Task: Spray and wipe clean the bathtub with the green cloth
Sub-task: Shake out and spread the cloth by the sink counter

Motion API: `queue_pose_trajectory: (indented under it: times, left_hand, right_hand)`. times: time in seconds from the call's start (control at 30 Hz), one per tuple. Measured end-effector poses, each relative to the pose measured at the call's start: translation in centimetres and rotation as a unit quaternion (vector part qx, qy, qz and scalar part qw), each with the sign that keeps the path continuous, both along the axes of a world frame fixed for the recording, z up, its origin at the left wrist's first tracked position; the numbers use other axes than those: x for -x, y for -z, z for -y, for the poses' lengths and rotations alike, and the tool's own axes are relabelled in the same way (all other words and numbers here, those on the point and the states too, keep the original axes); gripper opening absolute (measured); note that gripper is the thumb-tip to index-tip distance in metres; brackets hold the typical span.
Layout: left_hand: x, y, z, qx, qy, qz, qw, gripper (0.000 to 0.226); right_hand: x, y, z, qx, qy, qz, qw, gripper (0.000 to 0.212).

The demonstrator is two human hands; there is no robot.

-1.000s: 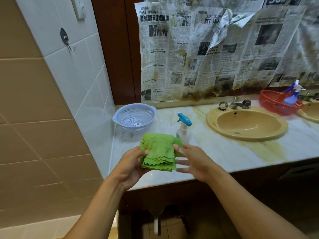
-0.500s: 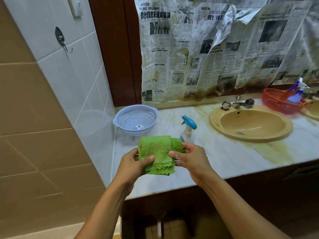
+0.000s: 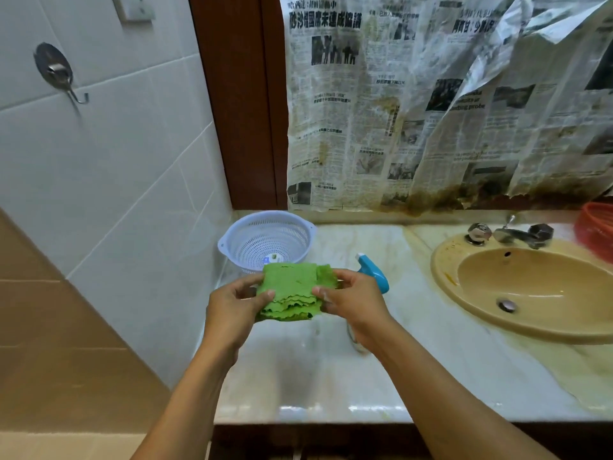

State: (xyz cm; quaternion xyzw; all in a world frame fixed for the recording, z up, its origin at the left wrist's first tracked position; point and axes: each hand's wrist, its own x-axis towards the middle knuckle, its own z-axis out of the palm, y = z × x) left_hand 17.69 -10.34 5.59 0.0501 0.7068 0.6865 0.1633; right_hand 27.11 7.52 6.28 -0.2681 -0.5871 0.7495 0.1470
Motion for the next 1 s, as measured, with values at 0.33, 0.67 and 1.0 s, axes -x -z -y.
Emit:
queue_pose_trajectory:
  times: [0.33,0.67,1.0]
  left_hand:
    - [8.5,0.3,-2.9,0.068,-0.041,0.001,0.997,0.055]
    - [20.7,1.8,-6.3,0.19,-0.012,-0.05,0.98,0.059]
    - [27.0,7.9,-9.7,0.278,0.015,-0.028,0.96,0.042]
  right_hand:
    - [9.8,1.0,-2.8,-0.059,0.016,0.053,0.997,0.043]
    - [20.3,3.6,-4.3,-0.067,0.04,0.123,0.989,0.044]
    - [28.5,7.9,-7.6,-0.106,0.023,0.217,0.97,0.052]
